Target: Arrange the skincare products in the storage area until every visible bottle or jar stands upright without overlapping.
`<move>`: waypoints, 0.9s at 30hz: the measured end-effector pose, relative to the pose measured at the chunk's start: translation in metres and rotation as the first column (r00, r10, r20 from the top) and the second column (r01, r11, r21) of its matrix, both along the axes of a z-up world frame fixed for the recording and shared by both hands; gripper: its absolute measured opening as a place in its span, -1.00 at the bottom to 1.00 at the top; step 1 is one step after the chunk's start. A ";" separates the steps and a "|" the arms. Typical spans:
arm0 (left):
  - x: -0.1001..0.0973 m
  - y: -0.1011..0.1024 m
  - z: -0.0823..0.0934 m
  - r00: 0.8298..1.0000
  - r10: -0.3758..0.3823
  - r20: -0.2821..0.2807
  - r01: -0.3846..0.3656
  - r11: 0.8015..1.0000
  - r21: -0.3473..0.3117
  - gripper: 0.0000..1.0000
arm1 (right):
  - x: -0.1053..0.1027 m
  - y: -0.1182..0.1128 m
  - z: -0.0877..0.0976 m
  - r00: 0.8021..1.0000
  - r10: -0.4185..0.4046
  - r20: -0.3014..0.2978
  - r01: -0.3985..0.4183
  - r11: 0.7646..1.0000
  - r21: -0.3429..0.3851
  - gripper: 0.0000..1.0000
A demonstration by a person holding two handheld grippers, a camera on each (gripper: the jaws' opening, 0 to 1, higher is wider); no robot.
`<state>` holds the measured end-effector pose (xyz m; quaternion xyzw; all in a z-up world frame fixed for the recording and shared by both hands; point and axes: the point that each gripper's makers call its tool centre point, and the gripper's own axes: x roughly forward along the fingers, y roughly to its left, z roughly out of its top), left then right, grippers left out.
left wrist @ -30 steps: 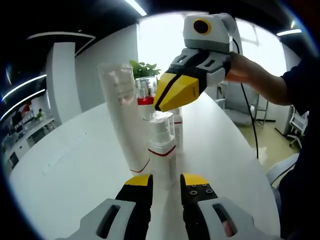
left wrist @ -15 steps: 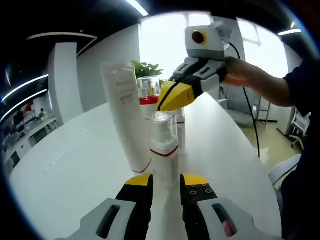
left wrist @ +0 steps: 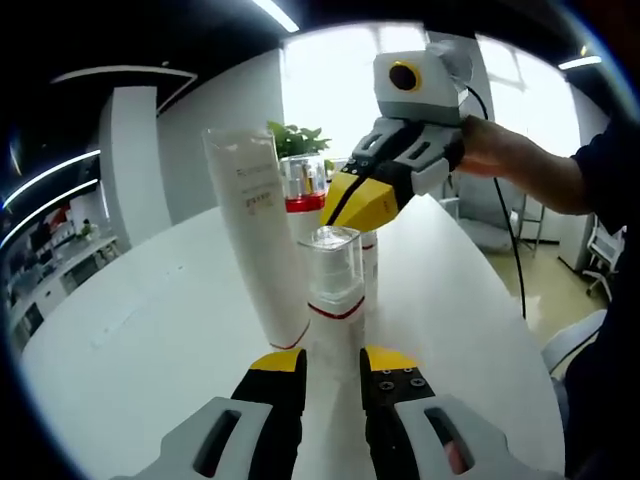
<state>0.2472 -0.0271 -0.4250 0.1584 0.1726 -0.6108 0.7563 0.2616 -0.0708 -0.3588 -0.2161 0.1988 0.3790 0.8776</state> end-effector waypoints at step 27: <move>0.009 0.006 -0.008 0.995 0.057 -0.088 -0.057 0.998 -0.001 -0.58 | -0.034 -0.003 -0.039 0.996 -0.071 -0.054 0.076 0.992 0.104 -0.99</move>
